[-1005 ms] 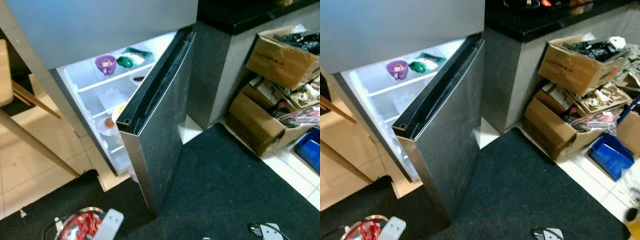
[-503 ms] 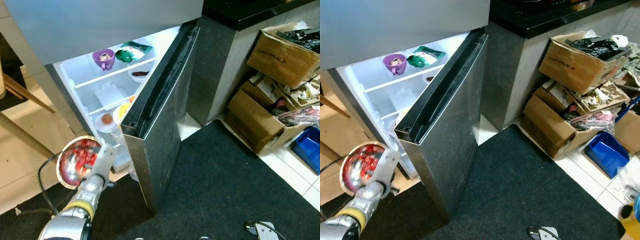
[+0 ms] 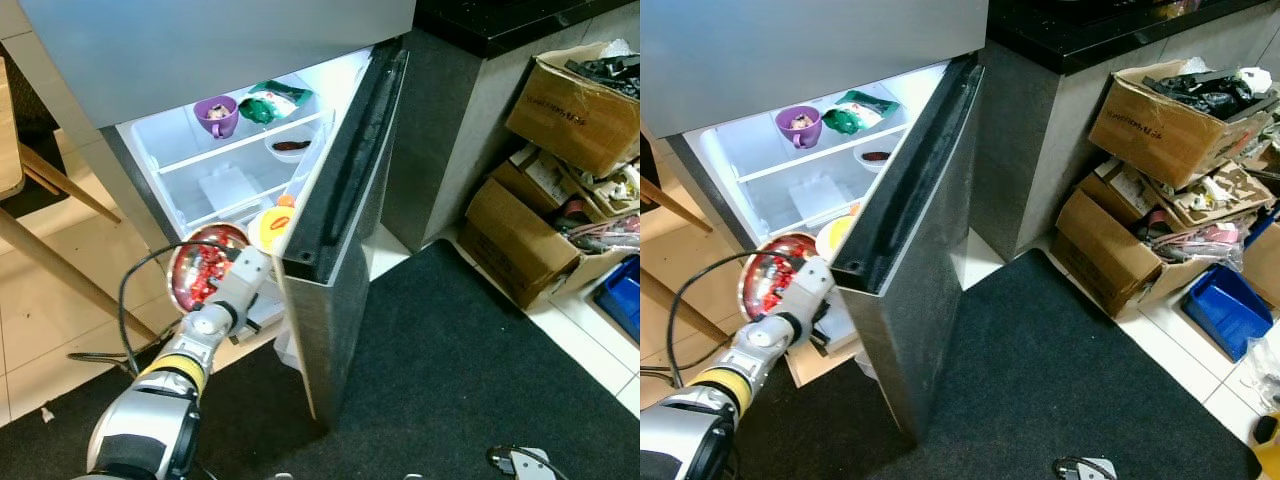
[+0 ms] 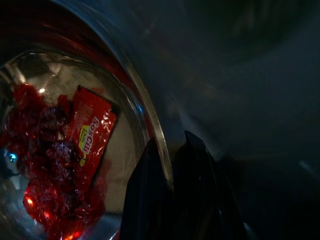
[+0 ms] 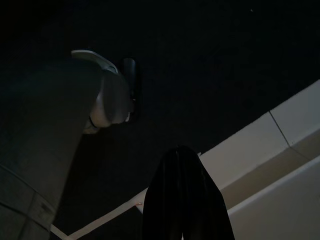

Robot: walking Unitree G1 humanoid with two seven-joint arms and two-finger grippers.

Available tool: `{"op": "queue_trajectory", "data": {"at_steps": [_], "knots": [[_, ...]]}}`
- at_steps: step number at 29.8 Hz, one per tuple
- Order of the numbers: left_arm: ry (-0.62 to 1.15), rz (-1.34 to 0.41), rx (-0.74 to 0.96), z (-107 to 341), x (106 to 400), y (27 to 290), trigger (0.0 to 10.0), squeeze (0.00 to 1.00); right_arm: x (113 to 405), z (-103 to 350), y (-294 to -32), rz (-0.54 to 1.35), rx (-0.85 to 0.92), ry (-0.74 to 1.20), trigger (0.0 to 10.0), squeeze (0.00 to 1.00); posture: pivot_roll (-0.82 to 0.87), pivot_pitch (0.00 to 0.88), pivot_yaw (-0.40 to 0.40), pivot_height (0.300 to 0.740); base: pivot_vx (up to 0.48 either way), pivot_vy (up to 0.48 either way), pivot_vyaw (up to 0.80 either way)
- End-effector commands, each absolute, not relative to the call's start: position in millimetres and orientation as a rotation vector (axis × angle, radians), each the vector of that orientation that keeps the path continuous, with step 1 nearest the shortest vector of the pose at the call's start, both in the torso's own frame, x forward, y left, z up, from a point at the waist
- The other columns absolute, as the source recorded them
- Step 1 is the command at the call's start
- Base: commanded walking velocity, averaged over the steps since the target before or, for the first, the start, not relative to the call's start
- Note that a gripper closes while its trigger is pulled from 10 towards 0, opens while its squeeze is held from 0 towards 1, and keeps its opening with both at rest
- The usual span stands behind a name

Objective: Restocking fridge

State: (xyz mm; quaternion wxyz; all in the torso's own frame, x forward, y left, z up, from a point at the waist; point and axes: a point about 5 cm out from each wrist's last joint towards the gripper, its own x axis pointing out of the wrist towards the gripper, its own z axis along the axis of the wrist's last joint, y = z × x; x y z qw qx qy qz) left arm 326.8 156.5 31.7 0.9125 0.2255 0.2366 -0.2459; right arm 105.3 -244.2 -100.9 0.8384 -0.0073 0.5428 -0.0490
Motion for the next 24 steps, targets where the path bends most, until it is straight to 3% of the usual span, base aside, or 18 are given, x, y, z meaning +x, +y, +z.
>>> {"op": "queue_trajectory", "data": {"at_steps": [1, 6, 8, 9, 13, 18, 20, 22, 24], "knots": [[0.426, -0.703, 0.492, 30, 321, 119, 10.0, 0.0, 102, -102, -243, -0.111, -0.007, 1.154, 10.0, 0.0, -0.06, 0.049, 0.047, 0.74, 0.0, 0.0, 0.0], [0.441, -0.899, 0.453, 13, 296, 83, 10.0, 0.0, 102, -102, -243, -0.115, -0.006, 1.151, 10.0, 0.0, -0.06, 0.052, 0.046, 0.74, 0.0, 0.0, 0.0], [0.441, -0.899, 0.453, 13, 296, 83, 10.0, 0.0, 102, -102, -243, -0.115, -0.006, 1.151, 10.0, 0.0, -0.06, 0.052, 0.046, 0.74, 0.0, 0.0, 0.0], [0.456, -1.0, 0.457, 3, 280, 68, 10.0, 0.0, 102, -102, -243, -0.117, -0.006, 1.151, 10.0, 0.0, -0.06, 0.055, 0.046, 0.74, 0.0, 0.0, 0.0], [0.469, -1.022, 0.471, -2, 275, 65, 10.0, 0.0, 102, -102, -243, -0.118, -0.005, 1.152, 10.0, 0.0, -0.06, 0.056, 0.047, 0.74, 0.0, 0.0, 0.0], [0.561, -1.001, 0.579, -21, 261, 84, 10.0, 0.0, 99, -103, -242, -0.122, -0.002, 1.156, 10.0, 0.0, -0.06, 0.06, 0.047, 0.74, 0.0, 0.0, 0.0], [0.651, -0.931, 0.668, -37, 250, 110, 10.0, 0.0, 98, -103, -242, -0.123, -0.001, 1.159, 10.0, 0.0, -0.06, 0.059, 0.048, 0.74, 0.0, 0.0, 0.0], [0.651, -0.931, 0.668, -37, 250, 110, 10.0, 0.0, 98, -103, -242, -0.123, -0.001, 1.159, 10.0, 0.0, -0.06, 0.059, 0.048, 0.74, 0.0, 0.0, 0.0], [0.743, -0.823, 0.669, -50, 237, 134, 10.0, 0.0, 98, -103, -242, -0.122, -0.003, 1.156, 10.0, 0.0, -0.05, 0.056, 0.046, 0.74, 0.0, 0.0, 0.0]]}}
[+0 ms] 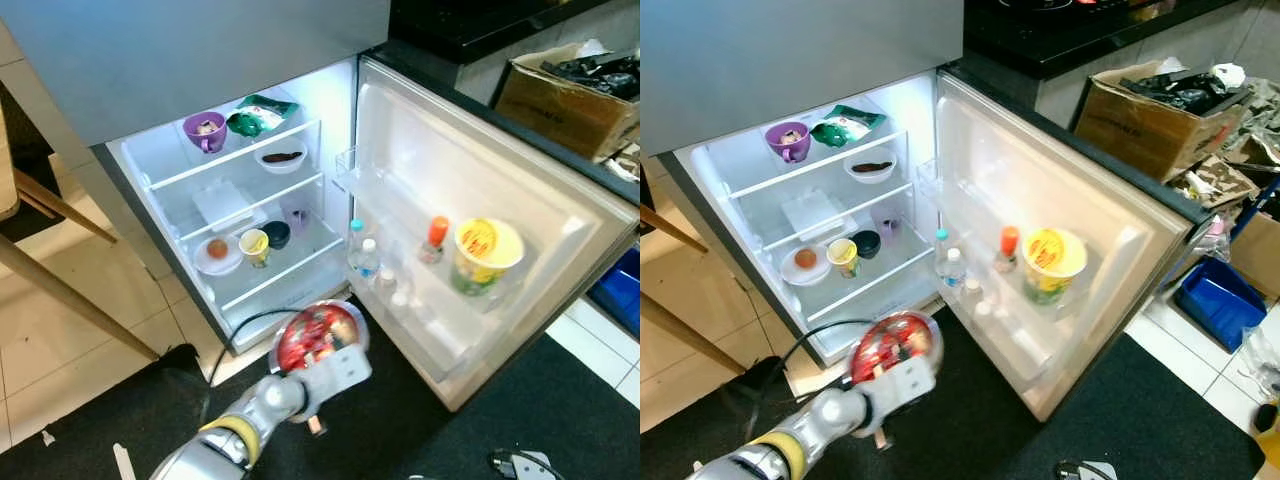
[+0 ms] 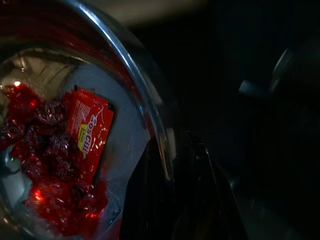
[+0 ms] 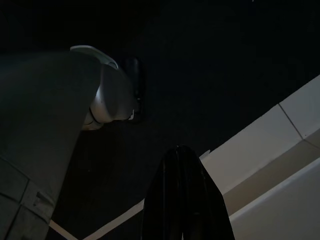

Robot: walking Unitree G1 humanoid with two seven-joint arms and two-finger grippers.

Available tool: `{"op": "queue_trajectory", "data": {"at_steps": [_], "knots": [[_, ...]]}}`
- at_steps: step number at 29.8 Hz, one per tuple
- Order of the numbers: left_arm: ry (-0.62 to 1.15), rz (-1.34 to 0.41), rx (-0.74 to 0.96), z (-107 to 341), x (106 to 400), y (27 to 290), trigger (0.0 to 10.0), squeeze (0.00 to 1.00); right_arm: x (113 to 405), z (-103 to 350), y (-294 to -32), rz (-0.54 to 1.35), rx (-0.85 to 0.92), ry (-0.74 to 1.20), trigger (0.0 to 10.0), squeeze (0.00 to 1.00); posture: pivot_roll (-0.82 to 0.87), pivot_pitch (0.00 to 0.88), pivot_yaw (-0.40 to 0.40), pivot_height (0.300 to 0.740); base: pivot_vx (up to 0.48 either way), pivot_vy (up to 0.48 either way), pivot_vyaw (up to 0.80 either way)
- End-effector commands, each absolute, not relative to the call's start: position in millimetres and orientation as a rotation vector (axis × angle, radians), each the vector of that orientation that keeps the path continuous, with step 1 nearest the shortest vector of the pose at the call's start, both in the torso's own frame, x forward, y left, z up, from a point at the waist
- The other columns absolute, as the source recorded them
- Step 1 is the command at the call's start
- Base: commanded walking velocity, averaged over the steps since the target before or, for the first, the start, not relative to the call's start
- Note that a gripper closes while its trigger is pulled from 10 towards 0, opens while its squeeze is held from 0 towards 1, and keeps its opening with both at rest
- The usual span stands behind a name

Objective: Restocking fridge

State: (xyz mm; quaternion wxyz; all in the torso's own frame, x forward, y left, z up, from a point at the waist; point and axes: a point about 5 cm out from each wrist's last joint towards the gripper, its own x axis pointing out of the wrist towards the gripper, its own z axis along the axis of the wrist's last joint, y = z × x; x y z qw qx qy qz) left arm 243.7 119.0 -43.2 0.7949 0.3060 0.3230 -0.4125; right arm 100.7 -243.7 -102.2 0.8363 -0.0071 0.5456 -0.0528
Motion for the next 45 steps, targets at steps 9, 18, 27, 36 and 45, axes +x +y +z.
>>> {"op": "queue_trajectory", "data": {"at_steps": [9, 18, 27, 36, 45], "knots": [[0.967, -0.469, 0.554, -80, 189, 188, 10.0, 0.0, 110, -99, -243, -0.125, 0.063, 1.079, 10.0, 0.0, -0.05, 0.046, 0.044, 0.74, 0.0, 0.0, 0.0], [1.163, -0.278, 0.453, -101, 131, 216, 10.0, 0.0, 115, -97, -246, -0.093, -0.008, 1.091, 10.0, 0.0, -0.05, 0.023, 0.03, 0.74, 0.0, 0.0, 0.77], [1.187, -0.222, 0.431, -104, 122, 213, 10.0, 0.0, 129, -92, -251, -0.05, -0.088, 1.086, 10.0, 0.0, -0.03, 0.01, 0.004, 0.74, 0.0, 0.0, 0.77], [1.152, -0.223, 0.43, -101, 137, 206, 10.0, 0.0, 135, -90, -250, -0.035, -0.109, 1.073, 10.0, 0.0, -0.05, 0.0, 0.01, 0.74, 0.0, 0.0, 0.76], [1.17, -0.236, 0.439, -102, 134, 205, 10.0, 0.0, 133, -89, -254, -0.043, -0.116, 1.076, 10.0, 0.0, -0.07, 0.0, 0.012, 0.74, 0.0, 0.0, 0.76]]}}
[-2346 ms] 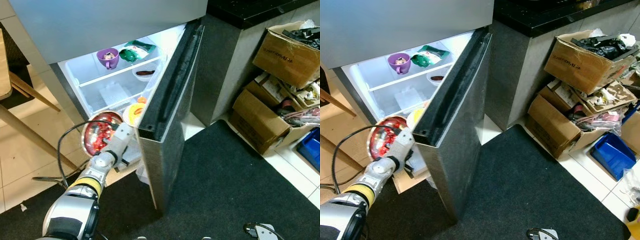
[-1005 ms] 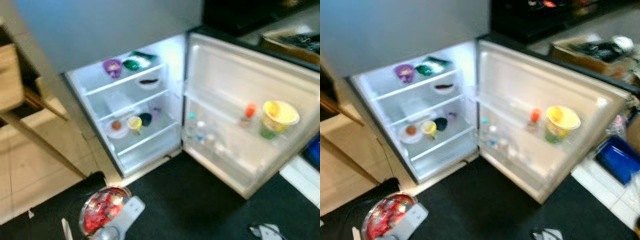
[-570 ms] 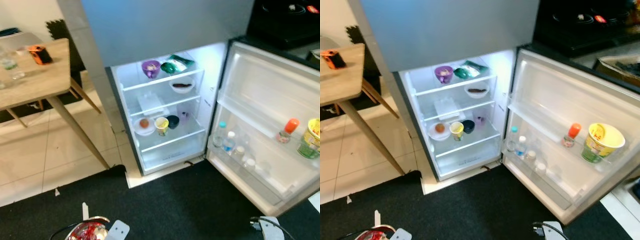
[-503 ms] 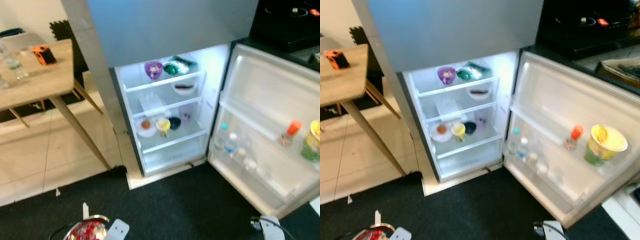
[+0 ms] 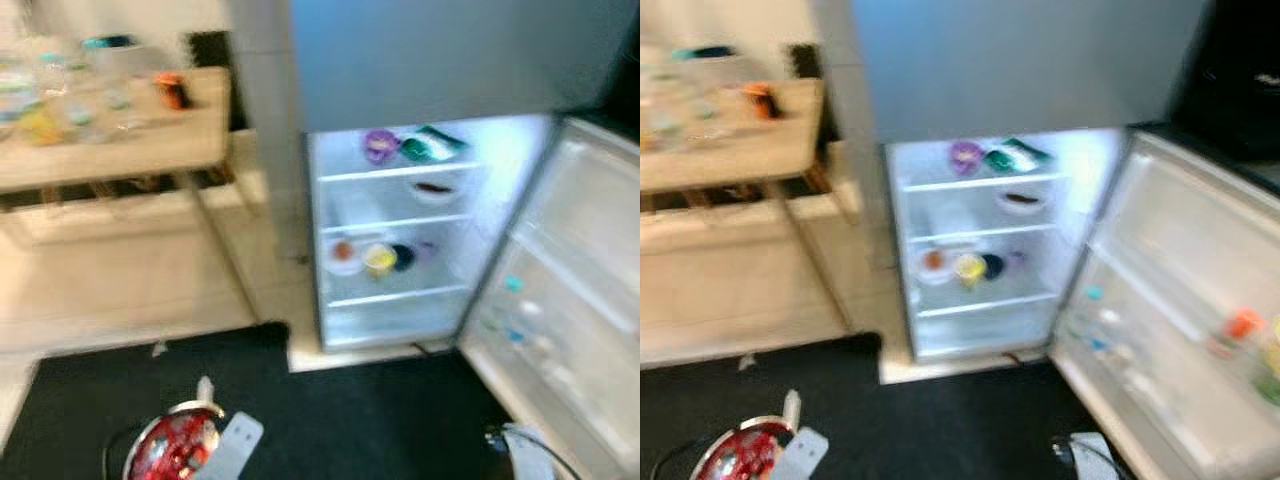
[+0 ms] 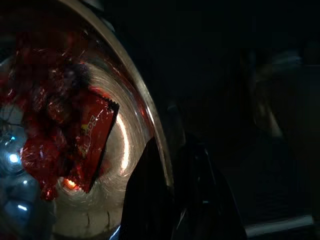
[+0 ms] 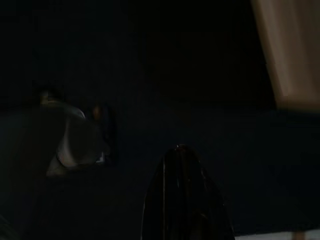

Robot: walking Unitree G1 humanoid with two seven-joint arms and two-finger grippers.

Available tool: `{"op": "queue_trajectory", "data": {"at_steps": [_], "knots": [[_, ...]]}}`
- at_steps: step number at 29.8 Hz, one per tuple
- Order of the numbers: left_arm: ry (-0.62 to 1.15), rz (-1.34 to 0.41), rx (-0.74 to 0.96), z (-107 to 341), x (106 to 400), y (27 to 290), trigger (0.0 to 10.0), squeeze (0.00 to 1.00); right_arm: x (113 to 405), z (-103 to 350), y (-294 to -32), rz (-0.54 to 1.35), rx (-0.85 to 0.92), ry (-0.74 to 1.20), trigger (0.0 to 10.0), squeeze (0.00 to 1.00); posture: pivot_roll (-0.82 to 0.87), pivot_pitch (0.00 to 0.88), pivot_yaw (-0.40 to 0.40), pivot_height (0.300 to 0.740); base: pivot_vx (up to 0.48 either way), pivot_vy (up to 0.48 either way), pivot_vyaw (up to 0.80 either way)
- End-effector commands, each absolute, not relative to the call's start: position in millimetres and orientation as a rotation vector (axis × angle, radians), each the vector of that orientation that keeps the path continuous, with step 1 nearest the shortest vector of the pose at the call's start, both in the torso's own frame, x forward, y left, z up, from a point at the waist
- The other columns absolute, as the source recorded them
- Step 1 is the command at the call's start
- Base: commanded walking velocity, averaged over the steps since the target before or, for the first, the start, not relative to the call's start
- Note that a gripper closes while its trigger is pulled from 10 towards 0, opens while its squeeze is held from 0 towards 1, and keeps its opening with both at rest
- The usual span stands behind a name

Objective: Restocking fridge

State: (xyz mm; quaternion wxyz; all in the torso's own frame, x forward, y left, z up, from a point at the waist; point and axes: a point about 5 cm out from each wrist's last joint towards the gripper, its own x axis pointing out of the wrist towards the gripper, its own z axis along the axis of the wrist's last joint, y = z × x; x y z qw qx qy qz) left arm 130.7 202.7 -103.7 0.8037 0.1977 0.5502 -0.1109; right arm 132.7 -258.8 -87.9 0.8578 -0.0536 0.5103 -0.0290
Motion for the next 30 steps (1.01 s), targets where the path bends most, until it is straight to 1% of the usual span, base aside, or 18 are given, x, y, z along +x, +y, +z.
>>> {"op": "queue_trajectory", "data": {"at_steps": [1, 10, 12, 20, 30], "knots": [[1.17, -0.236, 0.439, -102, 134, 205, 10.0, 0.0, 133, -89, -254, -0.043, -0.116, 1.076, 10.0, 0.0, -0.07, 0.0, 0.012, 0.74, 0.0, 0.0, 0.76], [1.187, -0.236, 0.43, -104, 129, 205, 10.0, 0.0, 132, -90, -255, -0.029, -0.161, 1.094, 10.0, 0.0, -0.06, 0.0, 0.007, 0.74, 0.0, 0.0, 0.75], [1.188, -0.237, 0.431, -104, 128, 205, 10.0, 0.0, 132, -90, -254, -0.025, -0.175, 1.094, 10.0, 0.0, -0.06, 0.0, 0.006, 0.74, 0.0, 0.0, 0.0], [1.196, -0.232, 0.428, -105, 126, 205, 10.0, 0.0, 134, -90, -251, -0.023, -0.175, 1.088, 10.0, 0.0, -0.06, 0.0, 0.011, 0.74, 0.0, -0.45, 0.0], [1.204, -0.233, 0.423, -106, 123, 205, 10.0, 0.0, 129, -92, -249, -0.025, -0.173, 1.098, 10.0, 0.0, -0.07, 0.004, 0.017, 0.74, 0.0, -0.463, 0.0]]}}
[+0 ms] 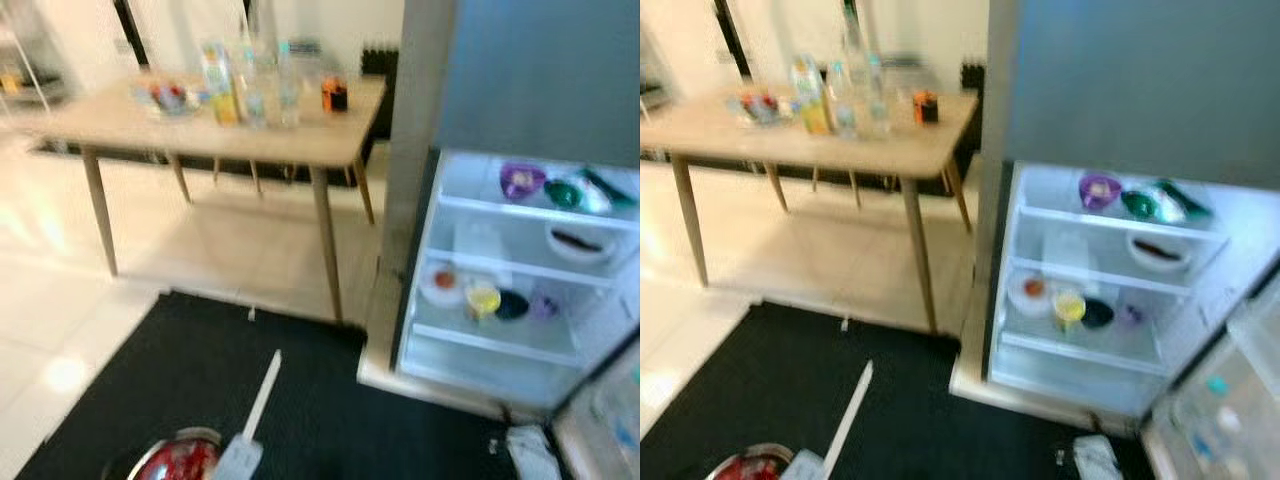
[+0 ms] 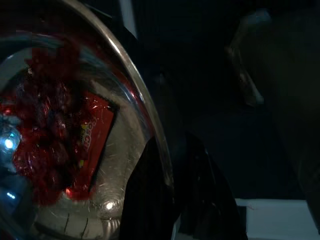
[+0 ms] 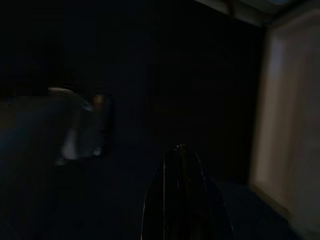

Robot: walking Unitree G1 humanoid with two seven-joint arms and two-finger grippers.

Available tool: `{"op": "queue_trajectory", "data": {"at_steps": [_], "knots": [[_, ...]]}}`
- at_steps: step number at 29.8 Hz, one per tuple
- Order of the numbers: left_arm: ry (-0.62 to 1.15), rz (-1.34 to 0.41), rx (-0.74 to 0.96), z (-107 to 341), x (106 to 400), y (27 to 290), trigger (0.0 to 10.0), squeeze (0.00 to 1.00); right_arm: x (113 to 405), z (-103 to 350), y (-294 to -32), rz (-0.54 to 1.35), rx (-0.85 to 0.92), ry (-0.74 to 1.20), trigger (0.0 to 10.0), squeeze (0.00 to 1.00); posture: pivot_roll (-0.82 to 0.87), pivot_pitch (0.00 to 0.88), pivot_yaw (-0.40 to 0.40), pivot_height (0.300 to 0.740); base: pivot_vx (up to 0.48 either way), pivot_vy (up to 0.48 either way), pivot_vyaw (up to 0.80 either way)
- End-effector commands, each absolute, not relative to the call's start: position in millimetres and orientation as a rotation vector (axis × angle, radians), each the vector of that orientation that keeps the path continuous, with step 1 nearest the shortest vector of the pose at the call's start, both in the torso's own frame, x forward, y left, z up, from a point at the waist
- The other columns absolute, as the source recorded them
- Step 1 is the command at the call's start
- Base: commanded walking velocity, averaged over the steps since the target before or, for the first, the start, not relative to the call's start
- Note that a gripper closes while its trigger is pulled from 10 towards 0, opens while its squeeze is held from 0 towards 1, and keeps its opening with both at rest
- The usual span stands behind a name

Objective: Restocking fridge

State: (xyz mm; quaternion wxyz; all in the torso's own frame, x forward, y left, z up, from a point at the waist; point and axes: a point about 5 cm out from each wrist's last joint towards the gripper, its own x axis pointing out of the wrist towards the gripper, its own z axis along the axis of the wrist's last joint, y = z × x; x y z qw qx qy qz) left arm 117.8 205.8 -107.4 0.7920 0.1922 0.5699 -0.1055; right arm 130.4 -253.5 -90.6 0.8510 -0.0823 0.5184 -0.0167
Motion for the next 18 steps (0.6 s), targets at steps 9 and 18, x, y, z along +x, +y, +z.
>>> {"op": "queue_trajectory", "data": {"at_steps": [9, 18], "knots": [[1.202, -0.239, 0.418, -105.8, 123.4, 204.2, 10.0, 0.0, 126.9, -92.9, -250.2, -0.034, -0.178, 1.107, 10.0, 0.0, -0.07, 0.004, 0.018, 0.74, 0.0, -0.46, 0.0], [1.19, -0.249, 0.389, -106.0, 125.0, 198.9, 10.0, 0.0, 126.8, -92.7, -251.7, -0.043, -0.182, 1.113, 10.0, 0.0, -0.07, 0.001, 0.015, 0.74, 0.0, -0.075, 0.0]]}}
